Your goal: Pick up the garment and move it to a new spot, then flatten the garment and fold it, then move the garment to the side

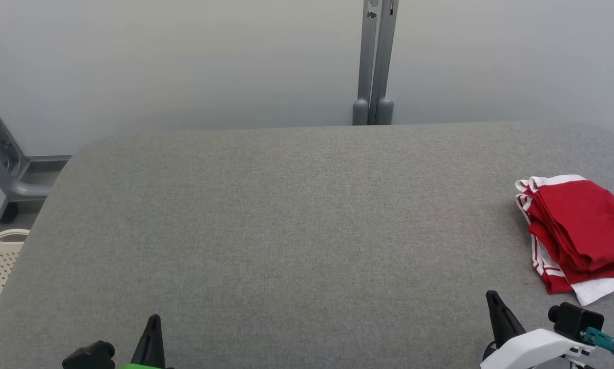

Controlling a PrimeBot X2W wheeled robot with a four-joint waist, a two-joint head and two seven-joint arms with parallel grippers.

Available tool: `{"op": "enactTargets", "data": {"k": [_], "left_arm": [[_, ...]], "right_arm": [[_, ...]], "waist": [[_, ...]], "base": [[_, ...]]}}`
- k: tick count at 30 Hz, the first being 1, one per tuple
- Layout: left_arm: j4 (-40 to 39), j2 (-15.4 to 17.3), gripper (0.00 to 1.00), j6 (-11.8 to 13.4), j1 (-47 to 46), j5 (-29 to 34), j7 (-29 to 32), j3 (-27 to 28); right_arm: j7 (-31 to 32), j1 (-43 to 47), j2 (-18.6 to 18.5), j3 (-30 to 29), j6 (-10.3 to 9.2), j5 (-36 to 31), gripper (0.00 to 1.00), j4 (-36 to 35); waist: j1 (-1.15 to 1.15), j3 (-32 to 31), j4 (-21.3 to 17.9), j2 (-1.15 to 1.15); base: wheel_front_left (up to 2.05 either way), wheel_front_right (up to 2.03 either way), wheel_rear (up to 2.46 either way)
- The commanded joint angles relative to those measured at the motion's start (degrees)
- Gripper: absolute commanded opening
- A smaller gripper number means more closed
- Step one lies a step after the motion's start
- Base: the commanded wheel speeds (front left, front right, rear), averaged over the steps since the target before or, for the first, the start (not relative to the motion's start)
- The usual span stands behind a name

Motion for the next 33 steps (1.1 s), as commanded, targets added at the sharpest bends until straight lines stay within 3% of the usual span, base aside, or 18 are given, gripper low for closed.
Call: {"op": "enactTargets", "data": {"k": [1, 33], "left_arm": [[-1.0, 0.2, 0.00, -0.3, -2.1, -1.8, 0.4, 0.7], [-1.0, -1.4, 0.00, -3.3, -7.6, -25.6, 7.3, 4.6]], "right_arm": [[0.2, -1.4, -0.2, -0.4, 0.00, 2.0, 0.00, -1.3], [3.5, -2.5, -0.4, -3.7, 0.00, 27.8, 0.00, -4.7]], "waist": [[0.00, 0.1, 0.0, 0.00], [0.00, 2.1, -0.8, 0.00]], "base": [[0.00, 0.00, 0.00], [0.00, 0.00, 0.00]]}}
